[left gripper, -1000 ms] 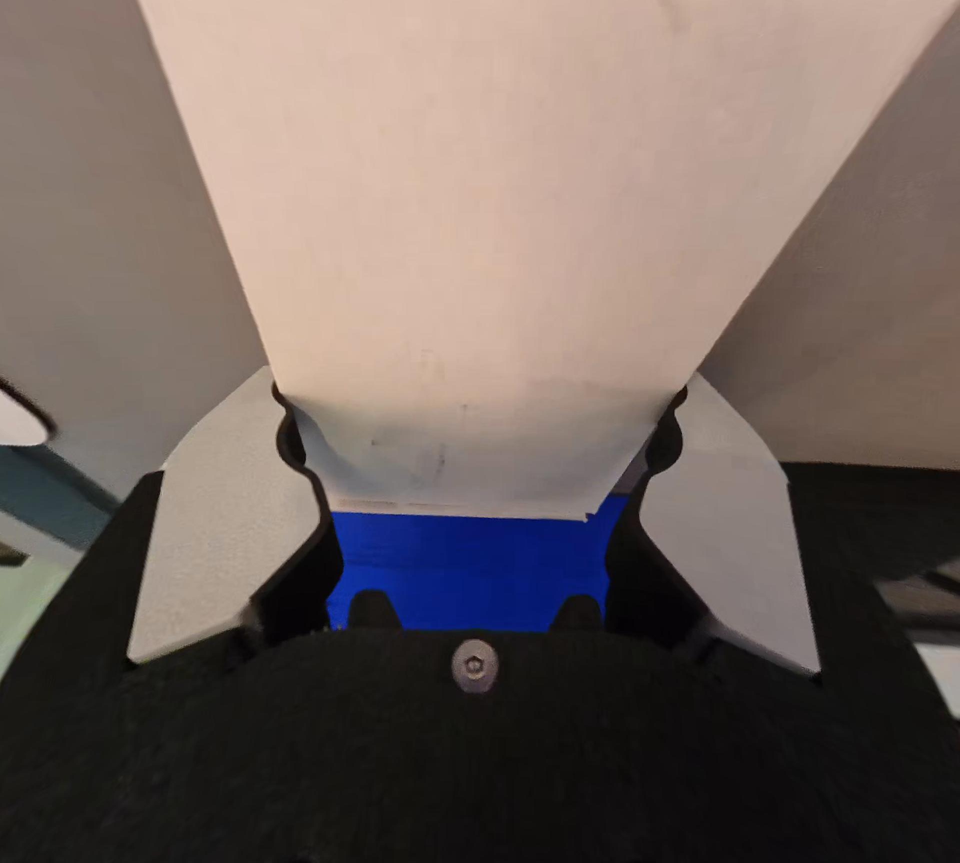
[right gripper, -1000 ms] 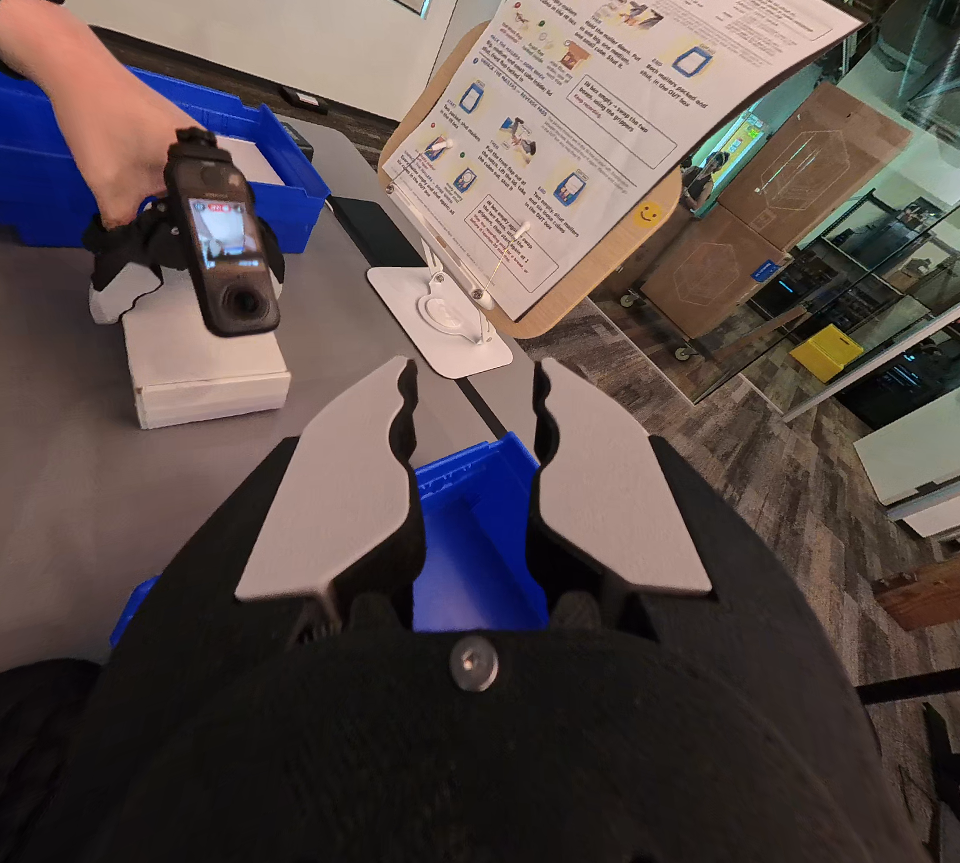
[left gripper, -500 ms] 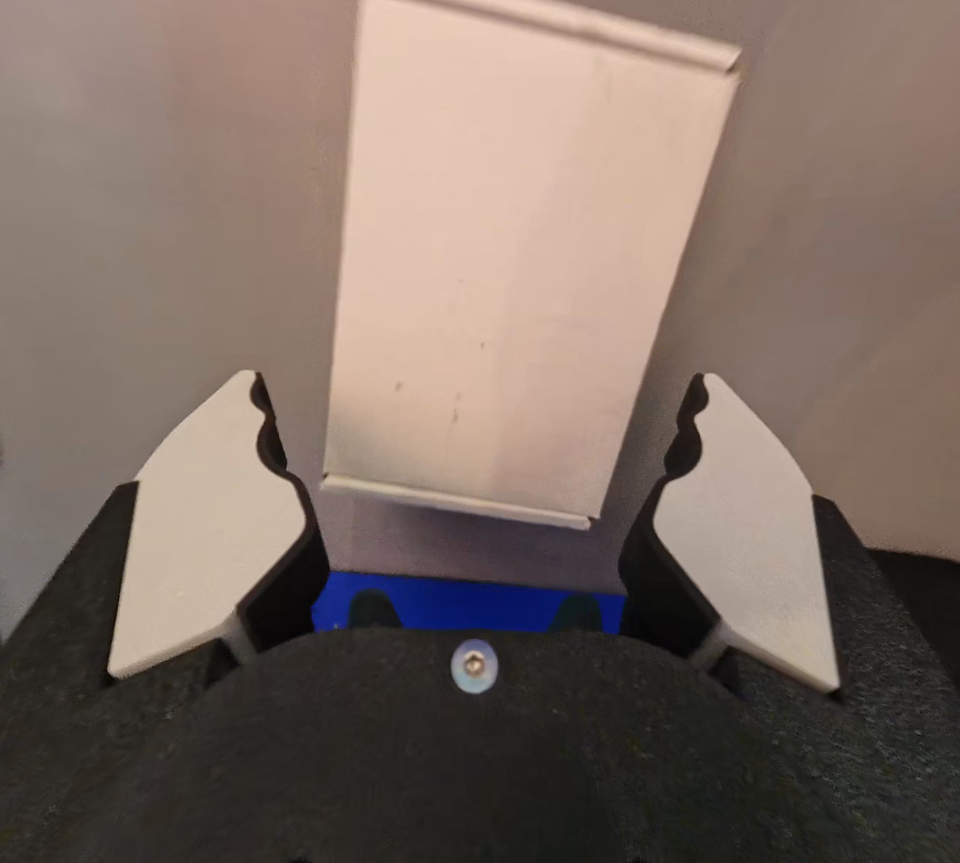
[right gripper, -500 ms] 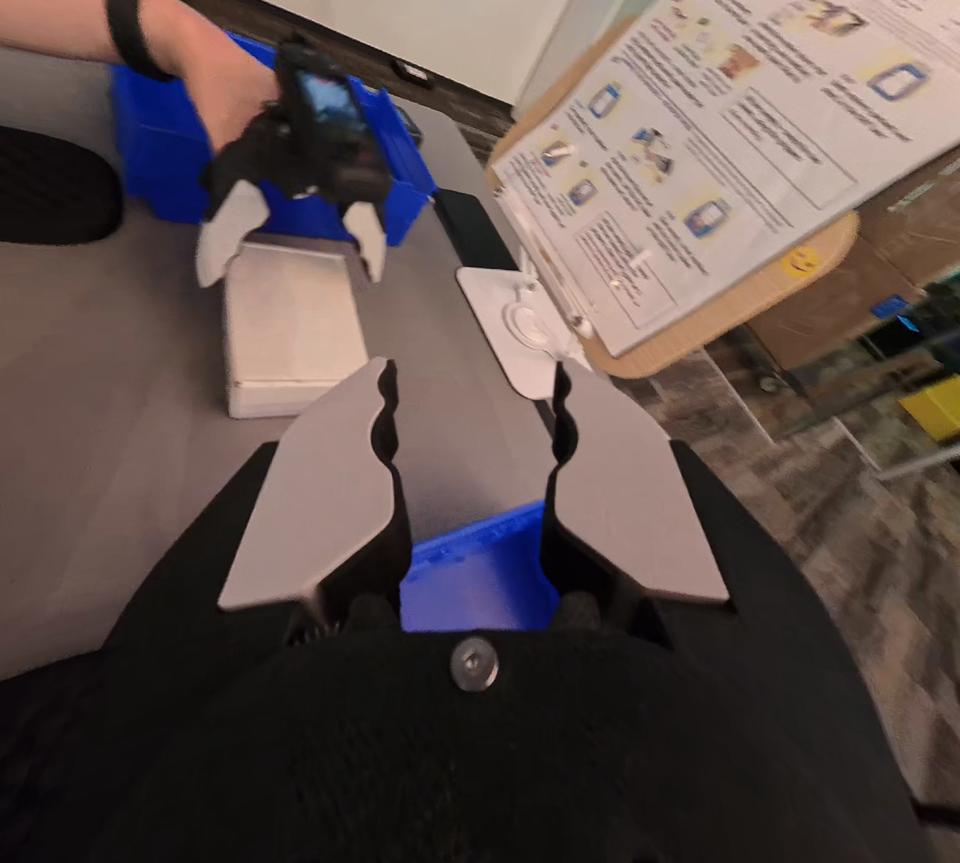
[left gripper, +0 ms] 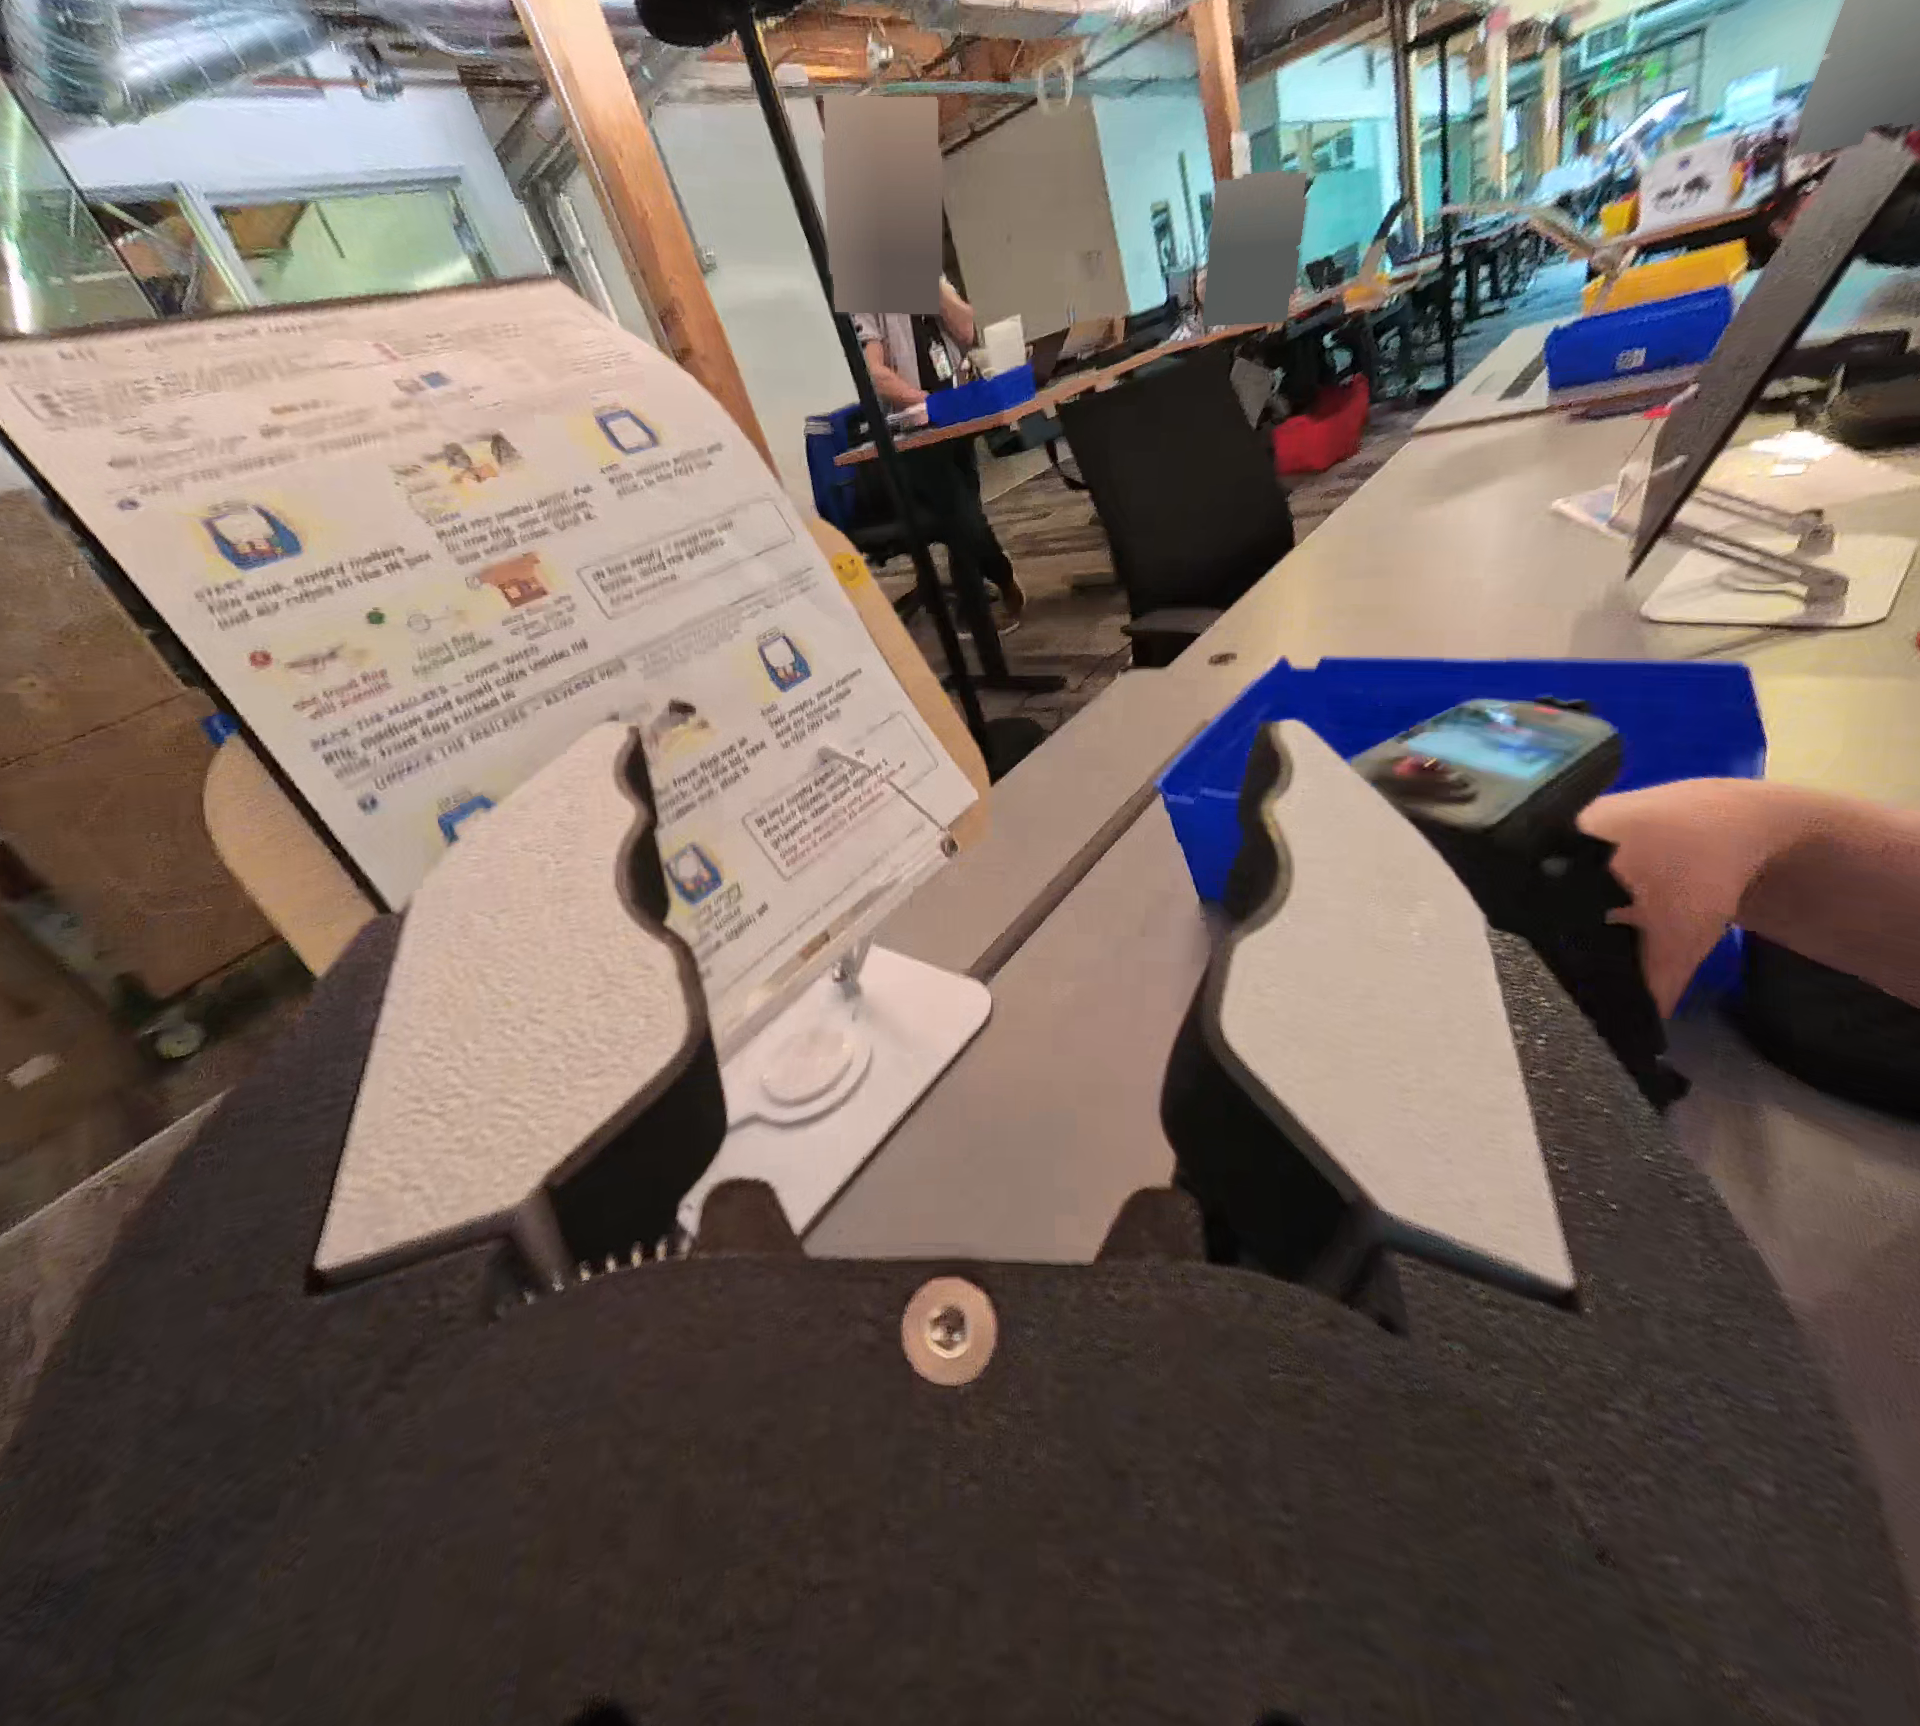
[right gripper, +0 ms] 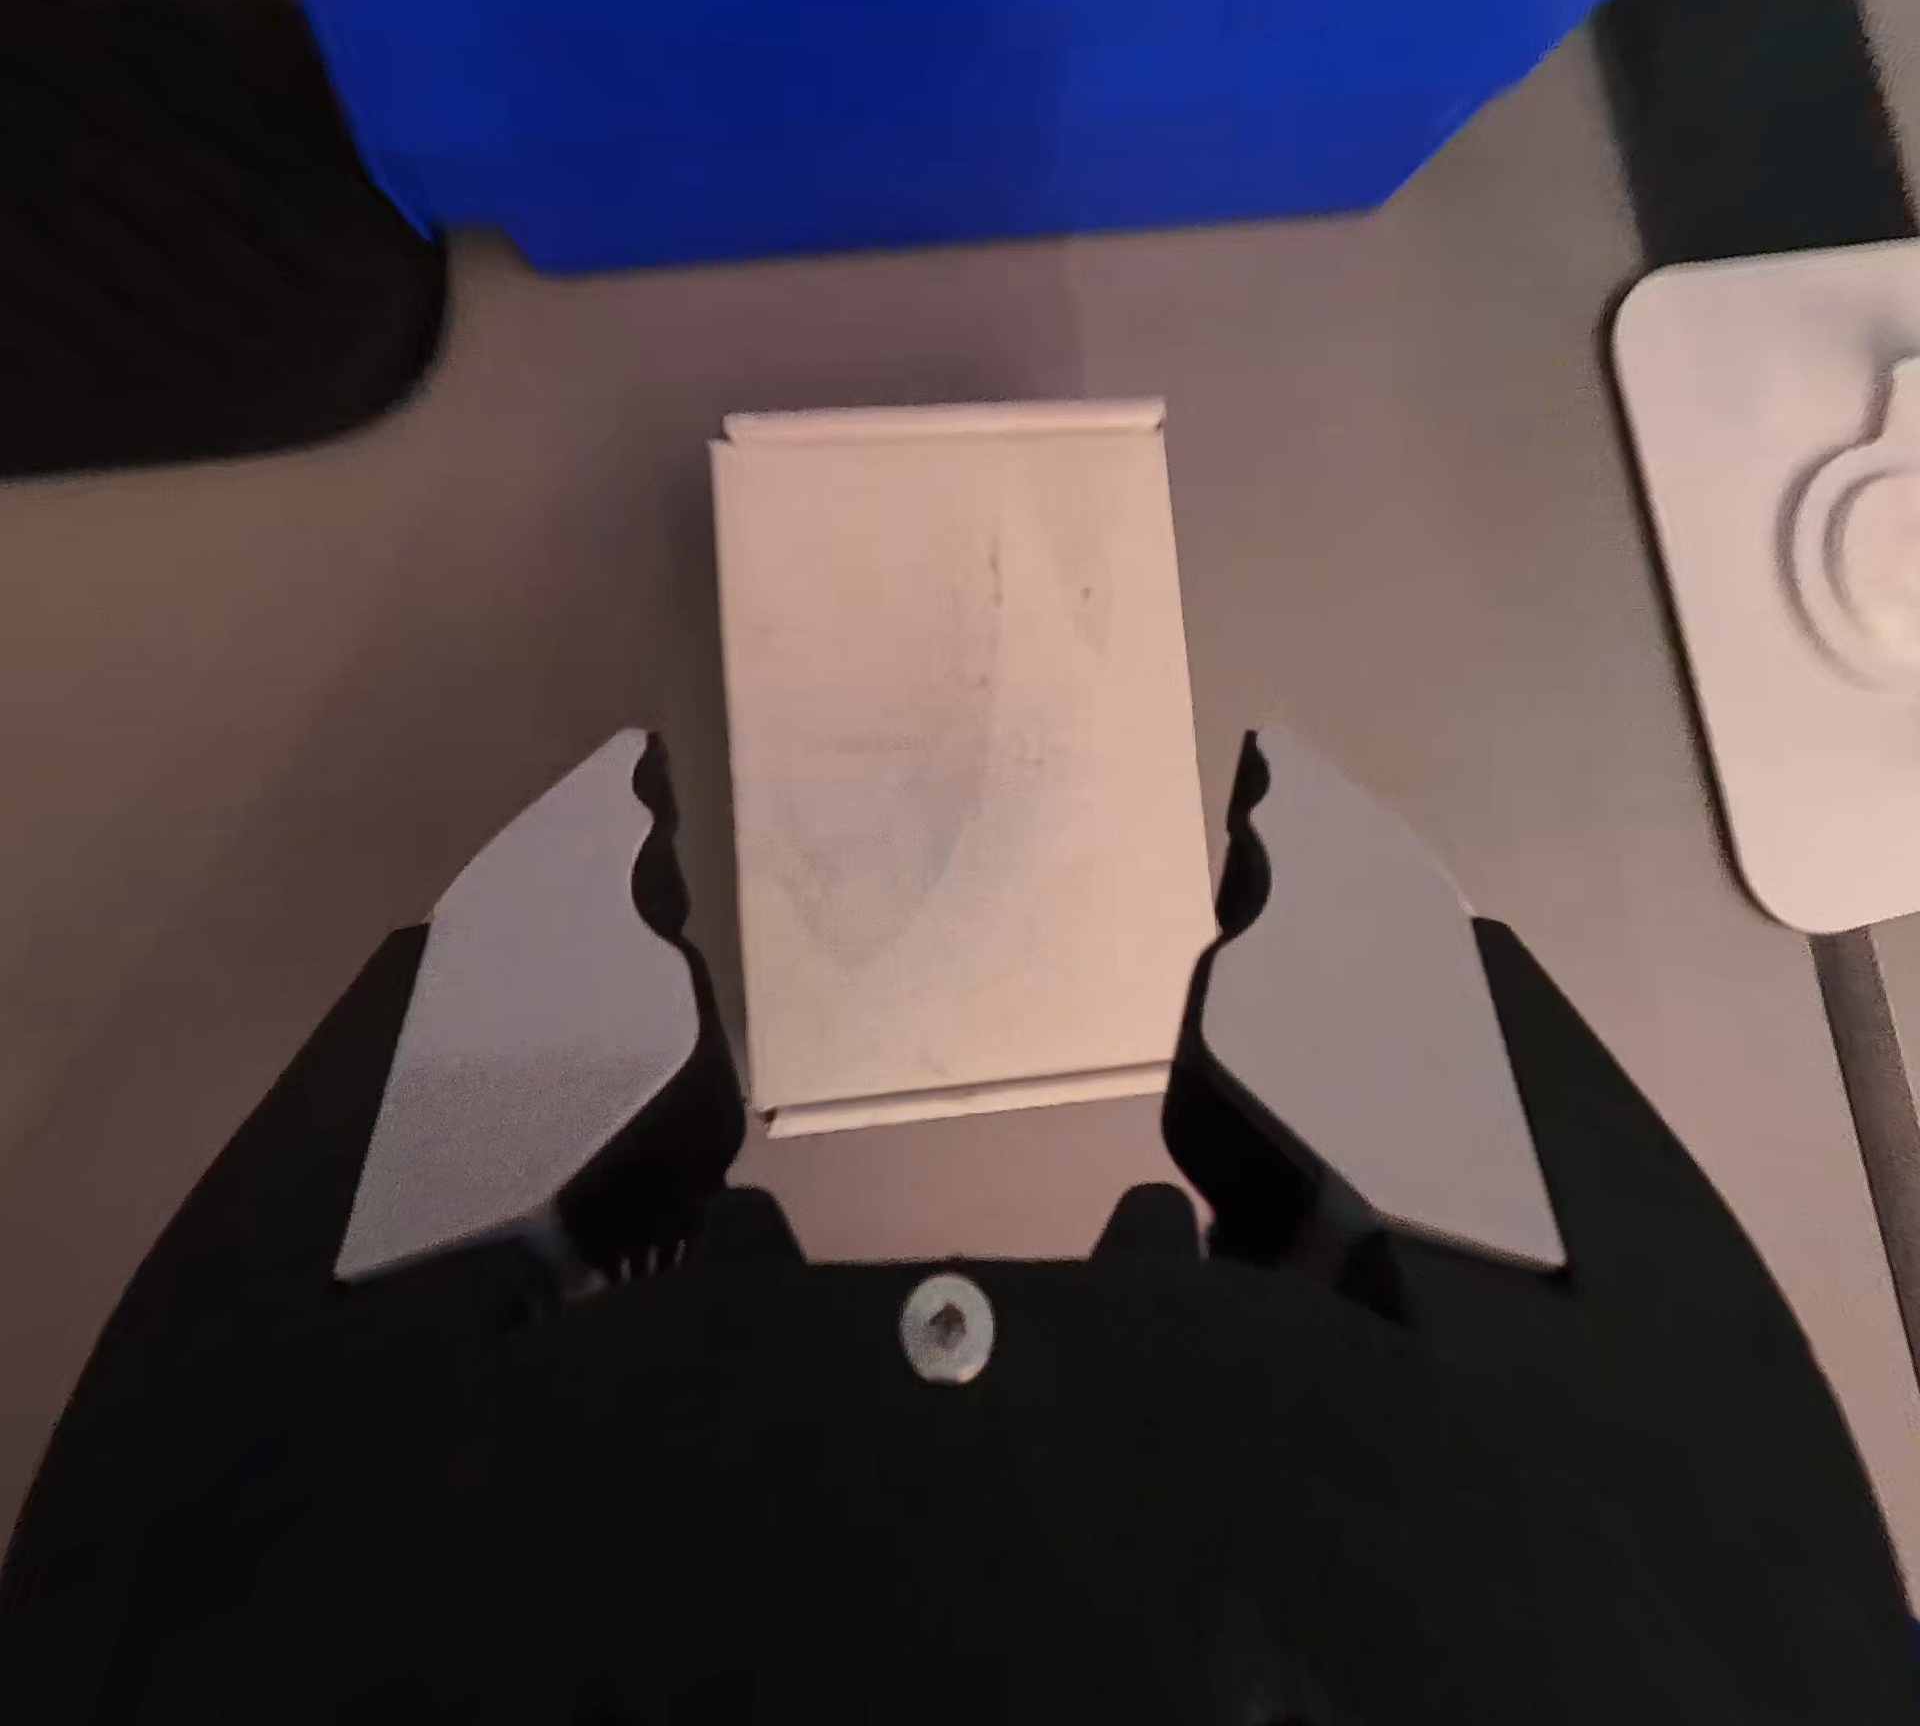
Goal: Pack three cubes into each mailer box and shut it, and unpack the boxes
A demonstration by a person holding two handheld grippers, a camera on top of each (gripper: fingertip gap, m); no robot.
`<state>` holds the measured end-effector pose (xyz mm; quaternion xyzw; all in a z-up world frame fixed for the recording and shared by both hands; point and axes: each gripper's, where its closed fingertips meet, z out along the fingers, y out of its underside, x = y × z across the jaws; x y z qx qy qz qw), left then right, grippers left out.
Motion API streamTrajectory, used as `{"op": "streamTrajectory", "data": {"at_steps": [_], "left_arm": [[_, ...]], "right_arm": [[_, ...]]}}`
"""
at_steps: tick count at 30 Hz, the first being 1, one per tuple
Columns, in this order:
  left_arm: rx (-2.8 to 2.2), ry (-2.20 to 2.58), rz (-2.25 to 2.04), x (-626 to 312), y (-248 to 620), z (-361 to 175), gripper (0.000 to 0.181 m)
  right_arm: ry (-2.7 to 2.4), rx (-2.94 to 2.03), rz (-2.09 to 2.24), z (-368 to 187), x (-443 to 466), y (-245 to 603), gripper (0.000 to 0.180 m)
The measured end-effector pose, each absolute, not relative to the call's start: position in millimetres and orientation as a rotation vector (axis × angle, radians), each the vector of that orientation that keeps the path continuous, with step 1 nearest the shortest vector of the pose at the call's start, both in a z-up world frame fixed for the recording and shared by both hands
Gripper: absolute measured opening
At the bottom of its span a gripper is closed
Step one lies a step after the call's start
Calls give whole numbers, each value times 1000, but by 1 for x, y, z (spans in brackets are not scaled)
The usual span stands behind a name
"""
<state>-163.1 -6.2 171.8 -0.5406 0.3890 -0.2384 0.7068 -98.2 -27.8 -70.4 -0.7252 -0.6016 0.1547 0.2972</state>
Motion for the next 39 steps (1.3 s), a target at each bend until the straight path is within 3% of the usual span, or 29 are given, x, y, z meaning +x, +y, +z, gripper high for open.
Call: {"op": "streamTrajectory", "data": {"at_steps": [3,10,20,26,31,39], "left_arm": [[-1265,937,-465,-163,-5,147,118],[-1346,1011,-453,-169,1,125,111],[-1327,1036,-482,-185,-3,120,102],[-1347,1249,-494,-174,-23,94,95],[-1417,1510,-504,-148,-43,53,87],[-1500,1848,-151,-102,-33,-28,86]], "right_arm": [[-1638,-1930,318,-92,-101,-20,115],[-1735,-2002,239,-123,-95,-24,137],[-1753,-2098,234,-134,-81,-20,126],[-1677,-2343,562,-122,-68,-20,125],[-1727,-2611,819,-115,-51,-18,126],[-1707,-2704,1231,-109,-44,-14,125]]}}
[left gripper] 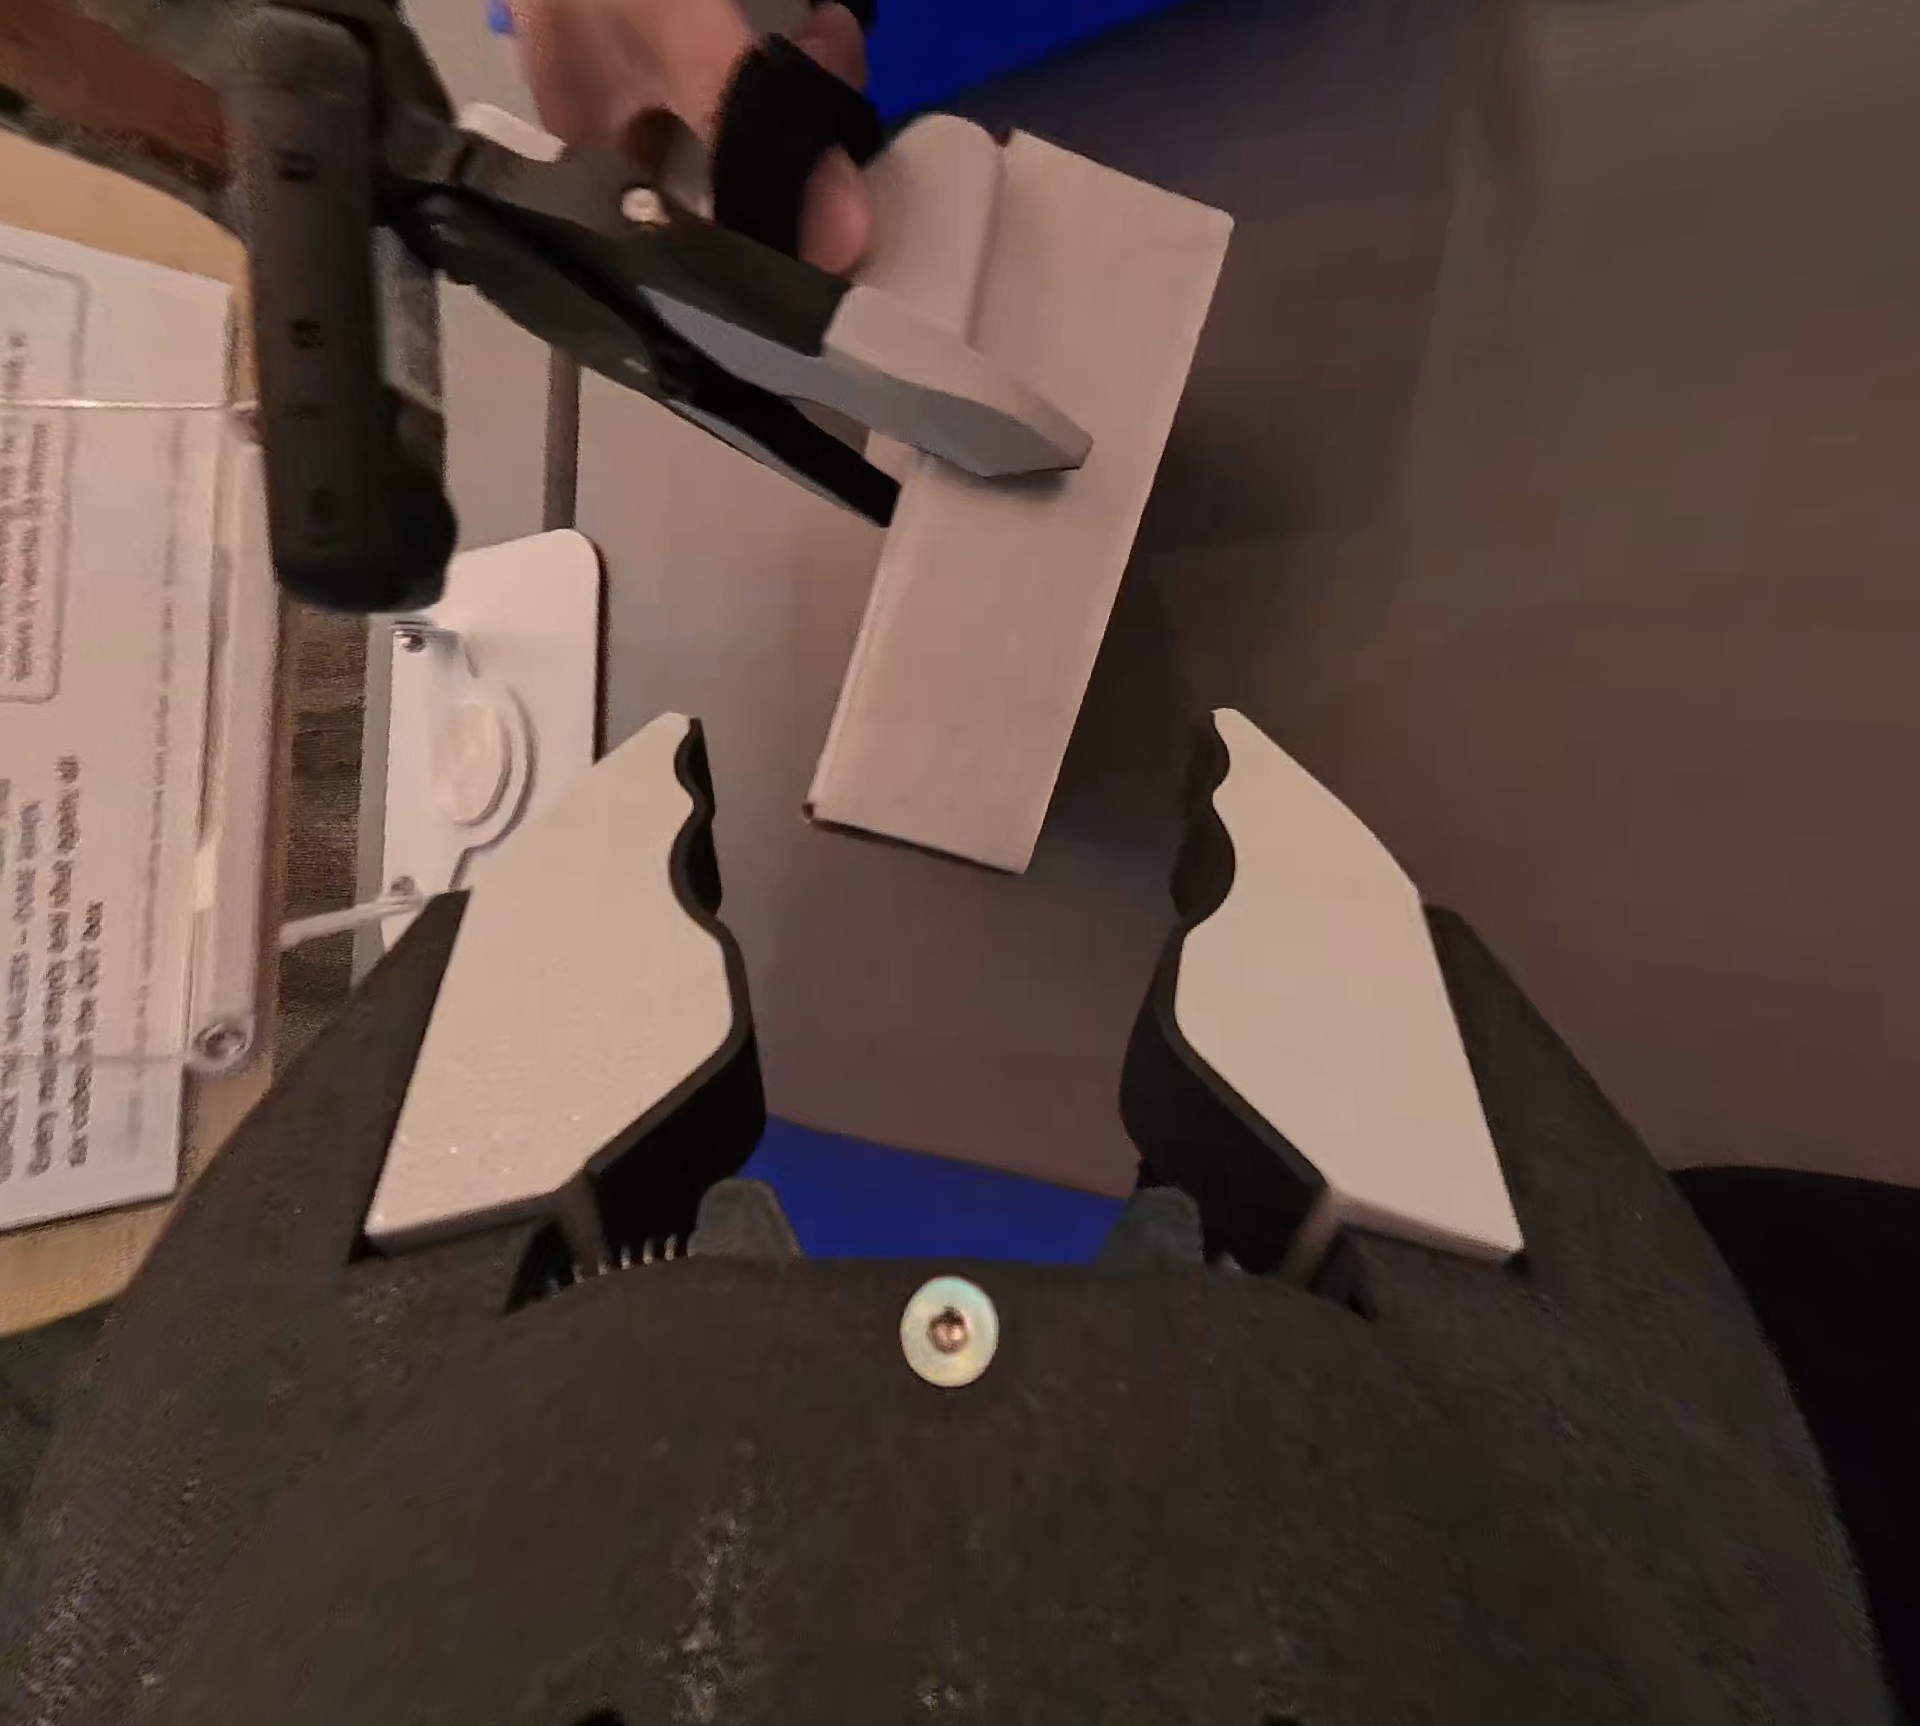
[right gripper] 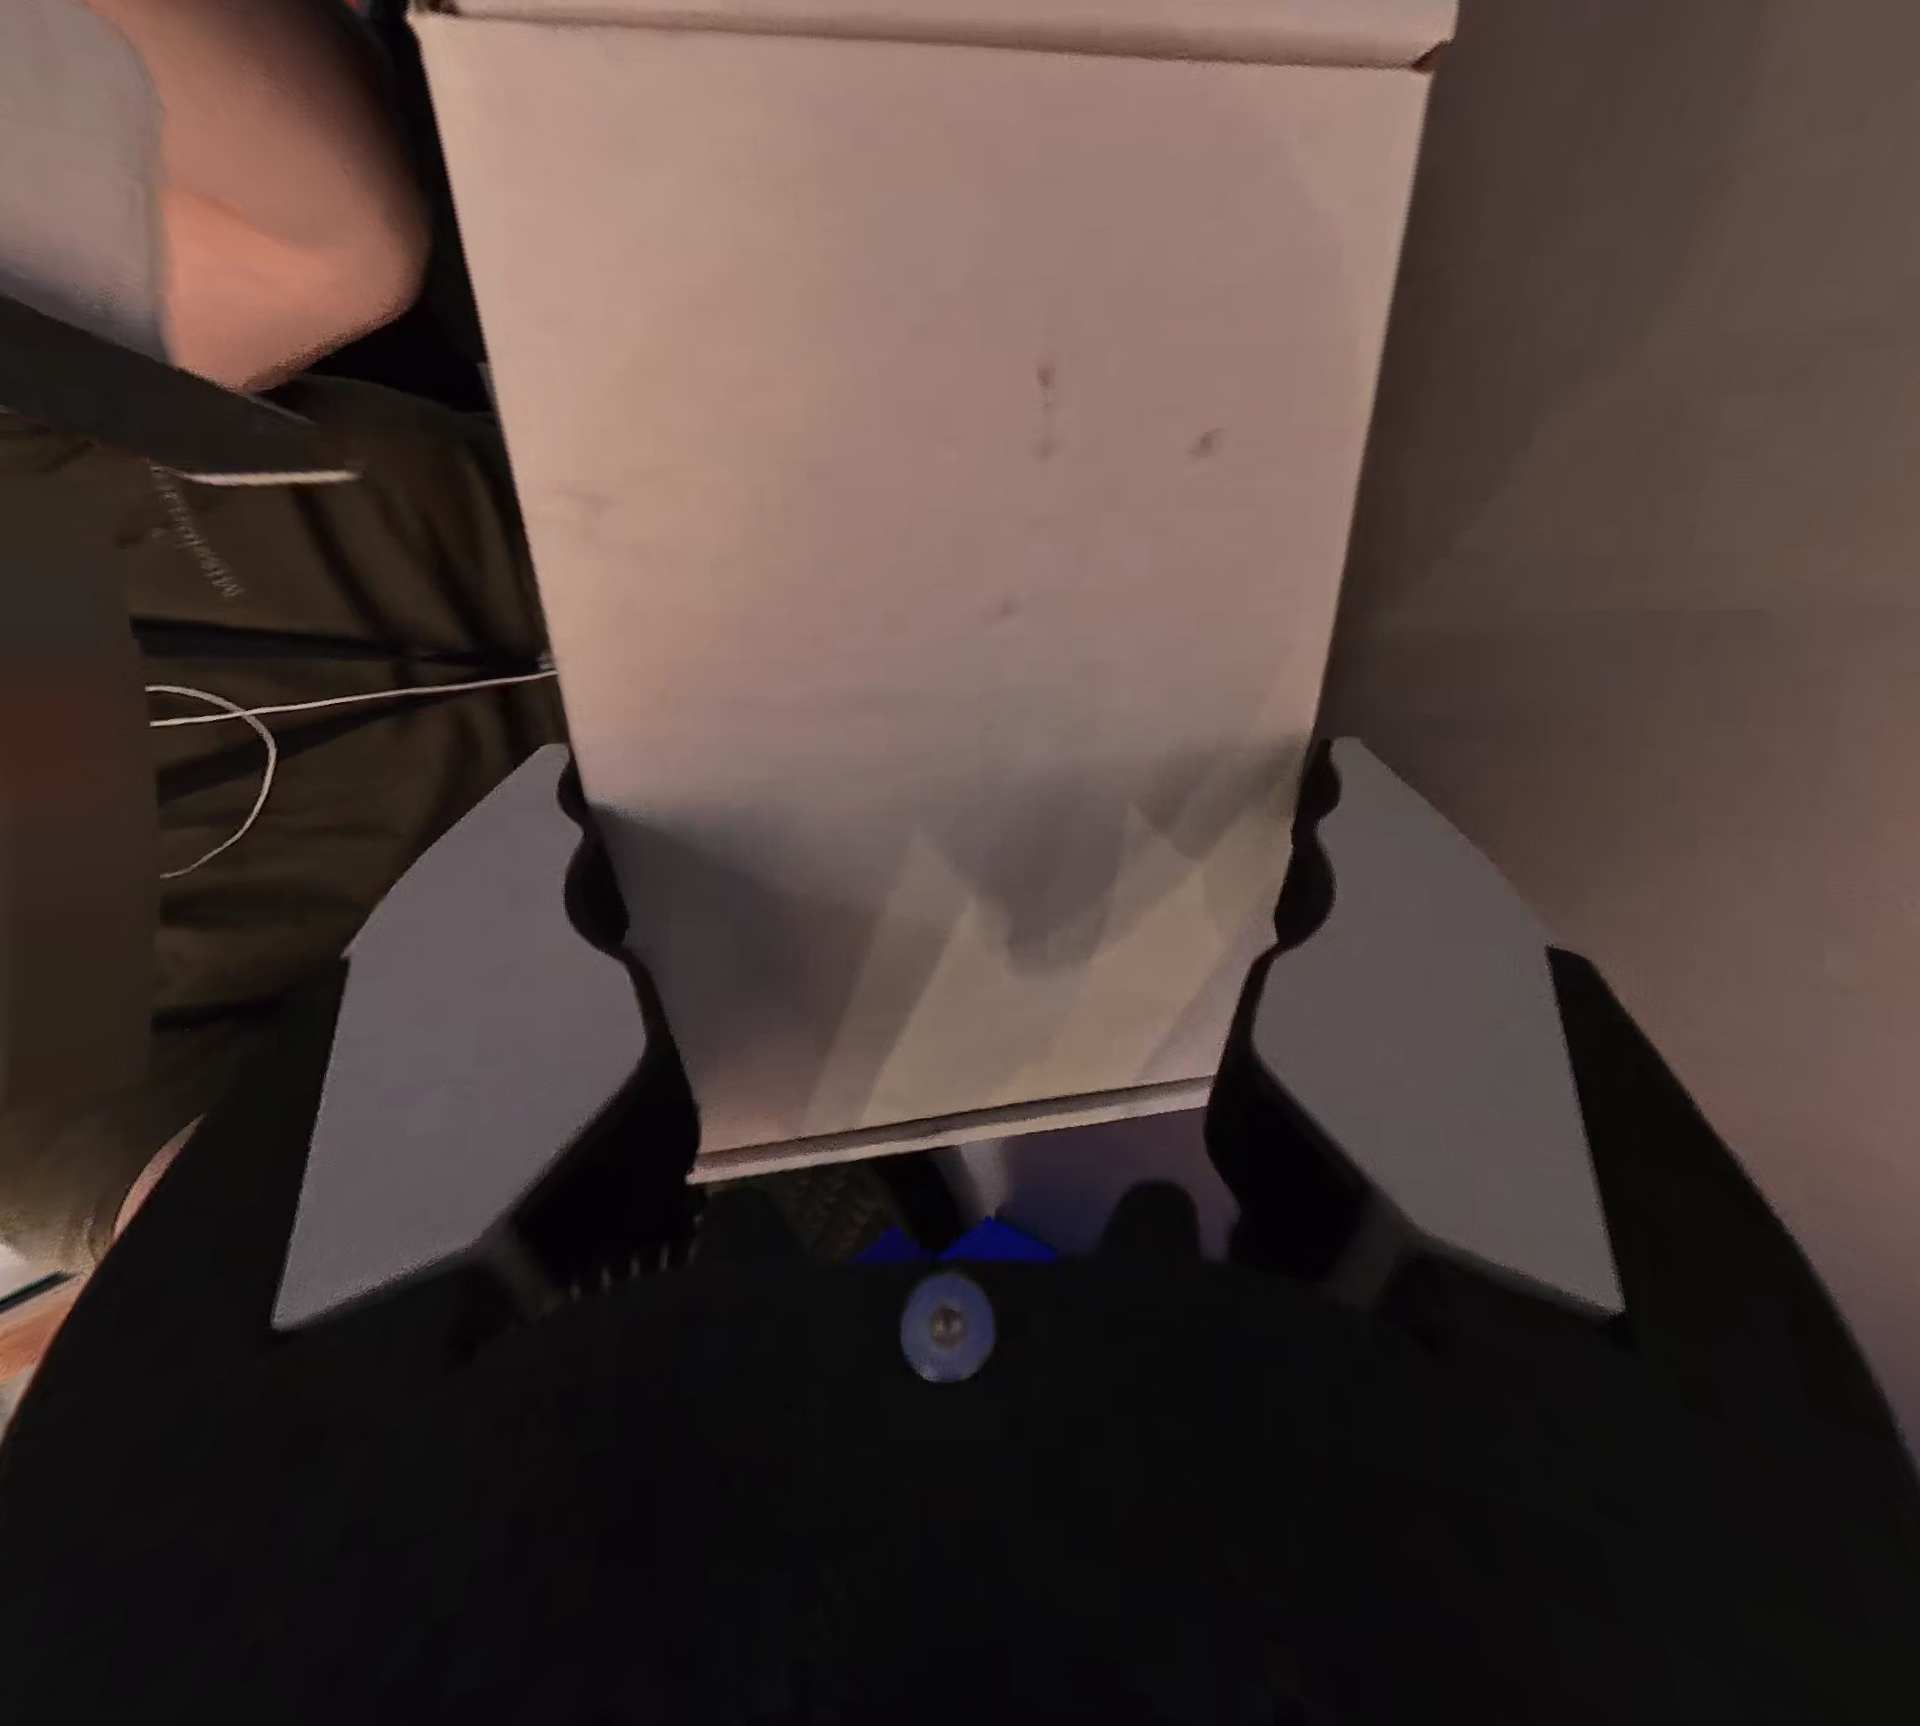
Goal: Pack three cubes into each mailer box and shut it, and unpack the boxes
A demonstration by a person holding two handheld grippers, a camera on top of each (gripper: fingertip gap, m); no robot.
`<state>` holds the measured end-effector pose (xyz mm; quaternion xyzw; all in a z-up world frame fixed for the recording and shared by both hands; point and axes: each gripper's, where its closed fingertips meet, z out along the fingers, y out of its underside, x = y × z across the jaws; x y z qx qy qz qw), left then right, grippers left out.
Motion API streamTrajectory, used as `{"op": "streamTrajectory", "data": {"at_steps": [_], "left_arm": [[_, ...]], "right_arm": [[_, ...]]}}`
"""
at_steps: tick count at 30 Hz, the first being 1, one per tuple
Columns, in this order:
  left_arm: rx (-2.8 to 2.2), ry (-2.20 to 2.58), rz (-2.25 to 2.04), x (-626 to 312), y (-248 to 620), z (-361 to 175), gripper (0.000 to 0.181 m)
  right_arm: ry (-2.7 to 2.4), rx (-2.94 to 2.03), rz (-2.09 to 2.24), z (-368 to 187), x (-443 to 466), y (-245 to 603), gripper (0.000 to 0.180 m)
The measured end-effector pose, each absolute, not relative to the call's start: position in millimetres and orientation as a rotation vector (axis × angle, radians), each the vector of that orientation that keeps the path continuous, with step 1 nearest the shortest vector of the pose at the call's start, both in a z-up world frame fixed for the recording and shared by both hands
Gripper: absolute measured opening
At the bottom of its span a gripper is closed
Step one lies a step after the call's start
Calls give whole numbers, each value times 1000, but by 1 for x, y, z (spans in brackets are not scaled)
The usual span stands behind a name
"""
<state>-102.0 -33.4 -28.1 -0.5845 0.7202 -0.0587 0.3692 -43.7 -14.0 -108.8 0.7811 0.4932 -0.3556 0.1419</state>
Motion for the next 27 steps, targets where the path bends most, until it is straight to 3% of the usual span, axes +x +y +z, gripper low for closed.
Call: {"op": "streamTrajectory", "data": {"at_steps": [7,11,15,18,20,22,25,27], "left_arm": [[-1544,1956,-11,-87,-10,-79,87],[-1551,1996,-89,-82,-12,-90,71],[-1585,1968,-181,-79,-13,-88,69],[-1607,1978,-181,-83,-14,-88,69],[-1632,1990,-177,-87,-15,-88,68],[-1677,1993,-217,-89,-18,-87,67],[-1772,1962,-290,-91,-19,-86,67],[-1841,1940,-356,-92,-21,-85,66]], "right_arm": [[1439,2138,-1109,-107,-41,-21,125],[1438,2133,-1124,-107,-40,-20,125],[1539,2325,-1091,-93,-33,-2,111],[1721,2782,-1056,-53,-34,39,106],[2048,3038,-909,-19,-33,45,105],[2533,2975,-892,0,-43,9,95],[3175,2865,-511,2,-47,-28,87],[3327,2837,-364,-4,-47,-38,82]]}}
